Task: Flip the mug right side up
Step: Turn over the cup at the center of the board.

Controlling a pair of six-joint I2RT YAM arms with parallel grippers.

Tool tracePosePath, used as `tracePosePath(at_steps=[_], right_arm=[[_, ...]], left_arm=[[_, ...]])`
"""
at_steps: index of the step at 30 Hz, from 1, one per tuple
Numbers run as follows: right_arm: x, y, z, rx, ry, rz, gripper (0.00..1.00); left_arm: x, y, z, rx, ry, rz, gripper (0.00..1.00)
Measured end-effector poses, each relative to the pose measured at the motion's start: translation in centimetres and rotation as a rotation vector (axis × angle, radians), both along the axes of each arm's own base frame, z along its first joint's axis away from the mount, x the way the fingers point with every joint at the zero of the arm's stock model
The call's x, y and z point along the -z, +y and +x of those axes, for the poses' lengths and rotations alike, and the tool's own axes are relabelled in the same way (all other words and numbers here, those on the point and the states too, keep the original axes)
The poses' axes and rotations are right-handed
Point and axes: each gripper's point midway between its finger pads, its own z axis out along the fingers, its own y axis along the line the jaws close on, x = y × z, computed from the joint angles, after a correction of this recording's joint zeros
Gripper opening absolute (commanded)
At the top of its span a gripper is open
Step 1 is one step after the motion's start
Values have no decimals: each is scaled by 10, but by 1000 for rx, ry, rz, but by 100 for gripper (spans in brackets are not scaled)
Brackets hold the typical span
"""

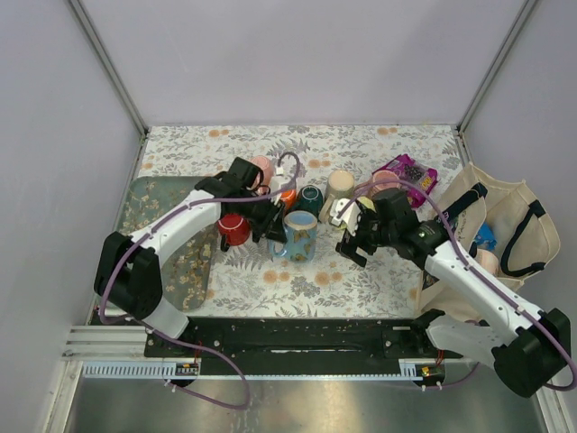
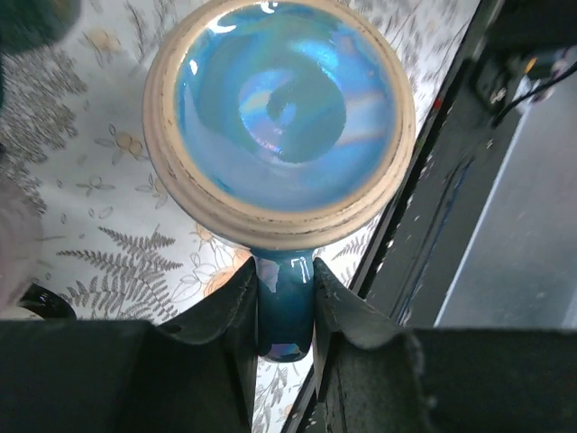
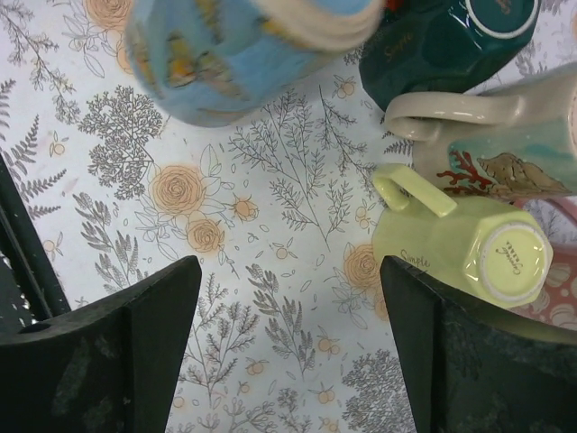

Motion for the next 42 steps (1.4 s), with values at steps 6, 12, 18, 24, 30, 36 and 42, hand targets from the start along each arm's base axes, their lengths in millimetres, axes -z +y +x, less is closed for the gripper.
tracePosePath(at_steps=[6, 12, 18, 24, 30, 36, 42], right_arm=[[-4, 4, -6, -104, -177, -15, 91], [-14, 19, 1, -162, -410, 27, 95], [-27, 39, 26, -186, -632, 53, 95], [-48, 58, 63, -127, -771, 74, 87], [-69, 68, 83, -95, -836, 92, 85], [-77, 70, 85, -112, -853, 72, 98], [-94, 69, 63, -196, -758, 63, 99]], left_arm=[[-35, -7, 23, -109, 69, -114, 0], [-64, -20, 45, -199, 234, -216, 0], [-91, -21, 83, -291, 405, -364, 0], [-115, -24, 108, -352, 588, -562, 0], [-133, -26, 104, -292, 690, -621, 0], [-142, -23, 100, -259, 711, -633, 0], [-144, -19, 98, -250, 730, -630, 0]])
